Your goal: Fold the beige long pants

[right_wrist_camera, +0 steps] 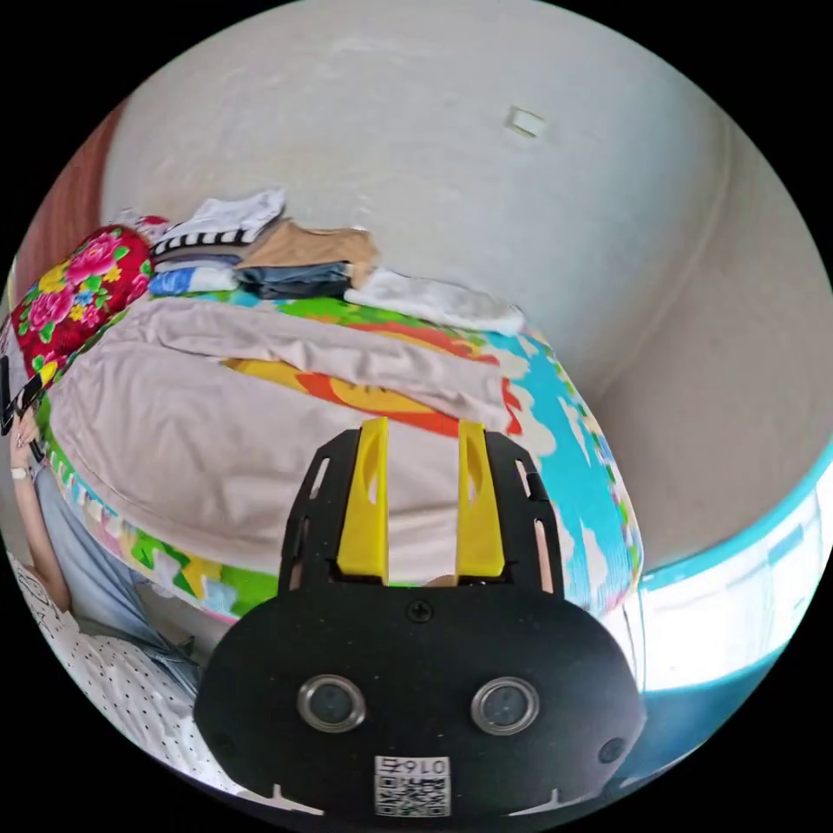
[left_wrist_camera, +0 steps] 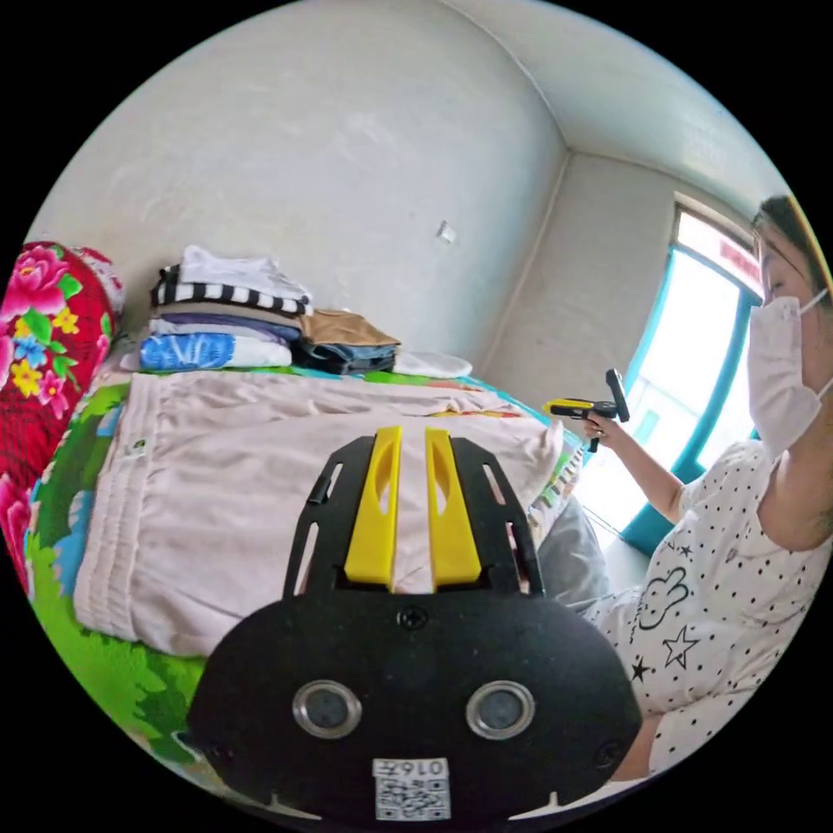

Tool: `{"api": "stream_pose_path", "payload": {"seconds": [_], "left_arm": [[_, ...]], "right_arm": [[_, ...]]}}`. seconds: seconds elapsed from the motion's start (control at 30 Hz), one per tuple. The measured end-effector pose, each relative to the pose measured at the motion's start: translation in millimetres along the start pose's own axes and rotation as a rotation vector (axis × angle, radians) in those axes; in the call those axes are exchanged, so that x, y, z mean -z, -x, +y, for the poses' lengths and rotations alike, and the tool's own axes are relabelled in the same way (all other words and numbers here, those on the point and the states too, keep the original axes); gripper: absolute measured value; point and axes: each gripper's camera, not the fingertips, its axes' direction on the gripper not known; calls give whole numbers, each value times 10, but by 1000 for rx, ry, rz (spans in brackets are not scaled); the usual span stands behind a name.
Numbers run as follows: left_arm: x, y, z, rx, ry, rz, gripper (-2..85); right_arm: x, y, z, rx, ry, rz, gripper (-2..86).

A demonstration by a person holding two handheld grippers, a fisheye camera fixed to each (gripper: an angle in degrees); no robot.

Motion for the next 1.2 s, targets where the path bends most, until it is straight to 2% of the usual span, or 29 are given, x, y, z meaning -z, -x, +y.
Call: {"api": "stream_pose_path", "payload": {"seconds": [0.13, 0.2, 0.33, 0.47, 0.6, 0.8, 0.97, 1.03, 1.1, 1.2], "left_arm": [[-706, -210, -249, -29, 148, 105, 36], [-1013, -316, -338, -31, 238, 78, 36], [-1562, -660, -522, -90, 383, -15, 33], [-1905, -963, -670, -116, 389, -22, 23], [-2334, -1321, -868, -108, 368, 51, 3], [-3125, -2114, -1244, -200, 379, 132, -4], [-4041, -3035, -1459, -340, 468, 284, 3], [-4557, -3548, -1587, -422, 522, 315, 15], [-4922, -3944, -1711, -494, 539, 301, 23], [-5433, -4570, -1938, -582, 523, 243, 30]], "right_arm": [[130, -742, 1133, -139, -2, 30, 120], [148, -1105, 1703, -210, -17, 31, 120], [118, -1499, 2273, -289, -60, 49, 118], [-40, -1845, 2657, -370, -20, 27, 101], [-144, -2065, 3153, -394, 103, 143, 14], [536, -2366, 4370, -428, -7, -7, 3], [956, -2945, 4847, -511, -159, 120, 4], [1006, -3211, 4767, -492, -216, 122, 8], [838, -3551, 4490, -355, -206, -17, 14], [313, -3787, 4164, -106, 4, -249, 25]]}}
